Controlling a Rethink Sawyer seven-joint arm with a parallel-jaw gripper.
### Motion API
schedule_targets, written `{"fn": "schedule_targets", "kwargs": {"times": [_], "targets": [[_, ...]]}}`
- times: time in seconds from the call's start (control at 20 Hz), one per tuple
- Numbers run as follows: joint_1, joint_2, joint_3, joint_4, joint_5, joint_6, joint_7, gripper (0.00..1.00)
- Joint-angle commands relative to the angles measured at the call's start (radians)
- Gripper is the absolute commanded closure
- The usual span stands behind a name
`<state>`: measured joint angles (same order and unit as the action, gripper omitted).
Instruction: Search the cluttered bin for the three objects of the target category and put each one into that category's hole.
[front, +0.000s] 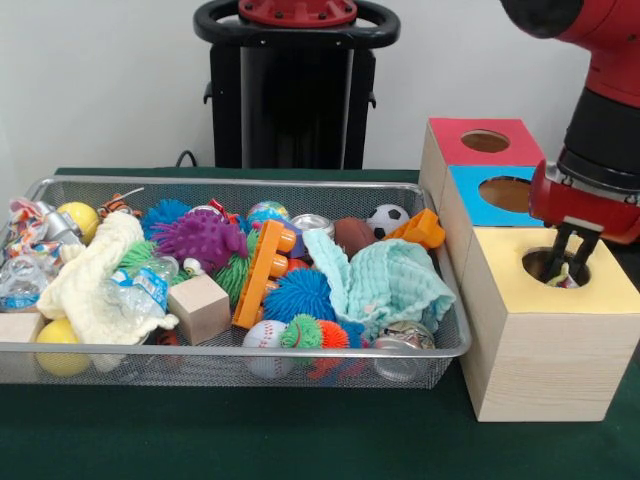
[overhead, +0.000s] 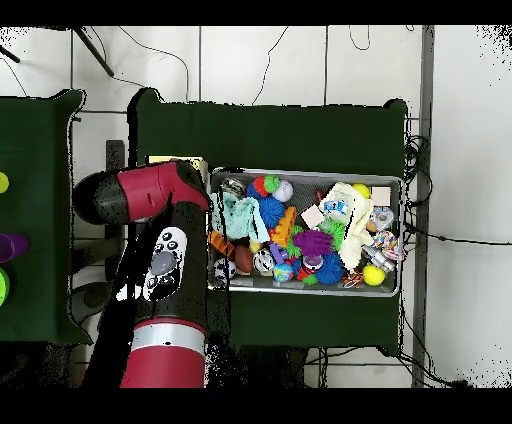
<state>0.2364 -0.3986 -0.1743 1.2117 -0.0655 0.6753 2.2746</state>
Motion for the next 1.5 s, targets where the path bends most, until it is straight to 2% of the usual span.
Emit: {"fn": "schedule_targets", "kwargs": {"times": [0.05,0.5,1.3,1.35,1.5], "targets": [[-0.053,0.056,0.054,0.114,-0.049,-0.091,0.036,1.0],[-0.068,0.045,0.062,0.142,-0.048,-0.115,0.017,1.0],[-0.088,0.013,0.074,0.156,-0.039,-0.056,-0.015,1.0],[-0.089,0.013,0.075,0.156,-0.038,-0.05,-0.017,0.0],[-0.085,0.013,0.072,0.15,-0.043,-0.038,-0.017,0.0]]}}
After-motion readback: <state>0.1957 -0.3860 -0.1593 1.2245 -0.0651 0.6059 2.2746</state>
